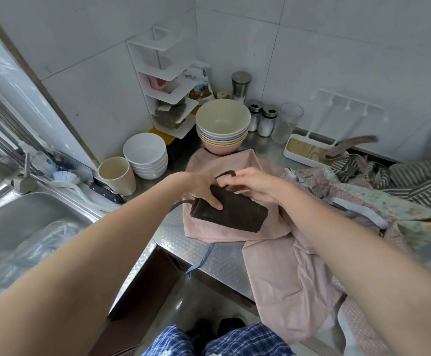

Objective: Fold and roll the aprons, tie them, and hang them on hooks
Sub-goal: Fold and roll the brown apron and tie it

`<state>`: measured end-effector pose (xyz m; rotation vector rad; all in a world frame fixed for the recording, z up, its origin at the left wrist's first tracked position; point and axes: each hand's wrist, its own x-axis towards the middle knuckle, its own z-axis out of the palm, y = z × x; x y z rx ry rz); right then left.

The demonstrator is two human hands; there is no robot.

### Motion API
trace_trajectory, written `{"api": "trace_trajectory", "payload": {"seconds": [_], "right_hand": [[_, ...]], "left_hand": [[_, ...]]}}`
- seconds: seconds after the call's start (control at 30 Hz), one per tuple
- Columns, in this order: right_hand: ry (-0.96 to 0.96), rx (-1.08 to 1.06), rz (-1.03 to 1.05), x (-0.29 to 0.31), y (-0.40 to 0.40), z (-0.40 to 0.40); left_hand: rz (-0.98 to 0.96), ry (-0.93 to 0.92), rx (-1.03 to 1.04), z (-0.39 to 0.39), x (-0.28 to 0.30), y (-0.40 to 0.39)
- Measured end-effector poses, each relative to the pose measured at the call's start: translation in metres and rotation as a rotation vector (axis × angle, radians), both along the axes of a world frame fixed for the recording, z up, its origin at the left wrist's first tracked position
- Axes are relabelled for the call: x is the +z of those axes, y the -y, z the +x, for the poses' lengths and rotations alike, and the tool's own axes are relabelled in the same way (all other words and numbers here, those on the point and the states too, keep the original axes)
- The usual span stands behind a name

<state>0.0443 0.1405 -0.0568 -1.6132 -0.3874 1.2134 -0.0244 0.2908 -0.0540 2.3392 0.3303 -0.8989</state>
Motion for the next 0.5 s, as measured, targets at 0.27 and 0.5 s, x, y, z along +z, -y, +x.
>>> {"api": "trace_trajectory", "payload": {"seconds": [0.27,0.5], "right_hand": [[-0.242,-0.792,0.13,0.021,-0.001,0.037],[-0.215,-0.876,0.321,0.033,0.001,0.041]], "left_hand": [[0.027,0.117,0.023,-0.008,-0.002,-0.001],[-0.355,0.232,0.648,-0.014,0.006,-0.019]]}}
